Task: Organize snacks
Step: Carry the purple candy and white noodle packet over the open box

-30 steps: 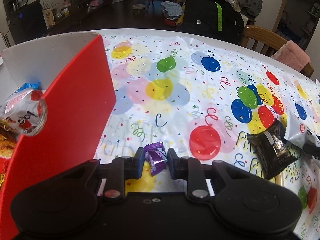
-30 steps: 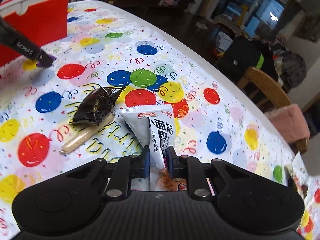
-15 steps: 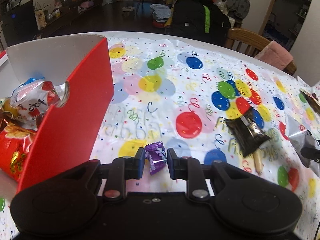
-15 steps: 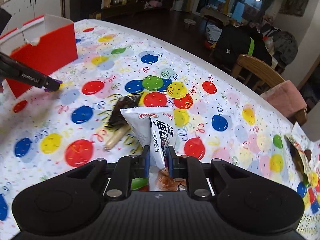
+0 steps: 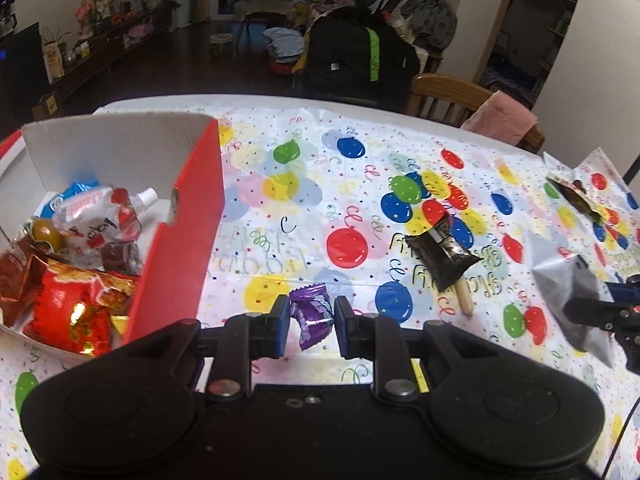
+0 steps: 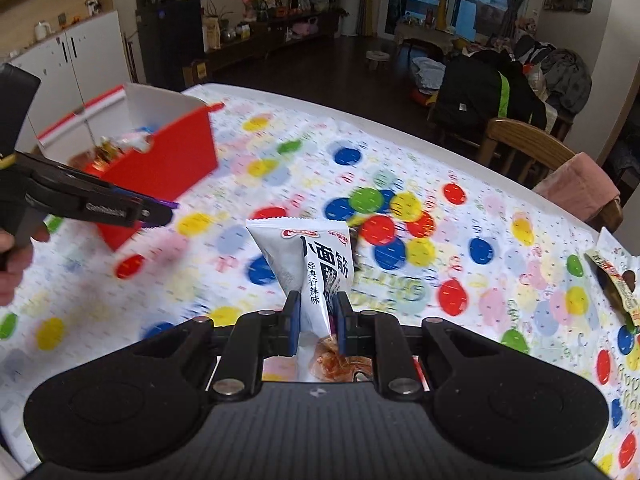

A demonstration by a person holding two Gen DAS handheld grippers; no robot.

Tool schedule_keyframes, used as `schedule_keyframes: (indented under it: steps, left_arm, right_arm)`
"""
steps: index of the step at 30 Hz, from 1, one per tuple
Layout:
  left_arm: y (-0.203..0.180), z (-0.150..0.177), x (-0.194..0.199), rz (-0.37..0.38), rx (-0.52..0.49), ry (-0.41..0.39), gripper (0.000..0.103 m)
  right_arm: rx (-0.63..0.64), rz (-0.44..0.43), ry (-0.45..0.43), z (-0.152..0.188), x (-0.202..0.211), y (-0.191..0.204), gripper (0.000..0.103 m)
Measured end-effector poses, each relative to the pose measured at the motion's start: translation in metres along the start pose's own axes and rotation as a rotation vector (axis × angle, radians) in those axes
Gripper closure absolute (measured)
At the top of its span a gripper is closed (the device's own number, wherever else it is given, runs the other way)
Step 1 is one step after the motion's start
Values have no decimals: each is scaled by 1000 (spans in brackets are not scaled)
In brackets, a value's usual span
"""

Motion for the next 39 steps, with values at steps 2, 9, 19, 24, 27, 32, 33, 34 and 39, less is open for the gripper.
schedule_keyframes:
  steps: [2,9,19,24,27,32,33,34,39]
  left_arm:
    - [5,-1,8,13,-6,-7,83]
    - [30,-12,35,65,-23,-32,83]
    - [78,-32,65,103,-55,-69,83]
    - [105,-42,75,109,-62,-82,83]
    - [122,-48,80,105,-65,-89,83]
    - [149,-58,84,94,-68,-98,83]
    - [155,-61,85,92,-68,-100,83]
    - [160,-63,84,89,-69,-100,83]
    - [186,-78,77,58,-69,-101,83]
  right_arm:
    - [-12,-9,-5,-6,4,12,86]
    - [-49,-23,-6,-34,9,59,86]
    - [-54,-27,-45,-83,6,131,86]
    - [-60,-29,-63,-108,-1,159,86]
    - [-71,-31,-68,-121,-7,174,86]
    - [-91,-37,-72,-141,-21,194,86]
    - [-93,-37,-72,-145,-24,198,86]
    - [-96,-37,-74,-149,-27,201,86]
    - [-117,-43,-72,-168,-46,212,86]
Point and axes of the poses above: each gripper's, at about its wrist camera, not at the fingertips, and x roughly against the way its jaws point, y to its left, z to its underside, the point moved 2 cm from there along -x, roughly the way its jaws point, and after that the axes turned 5 degrees about x, right-handed, at the moved point
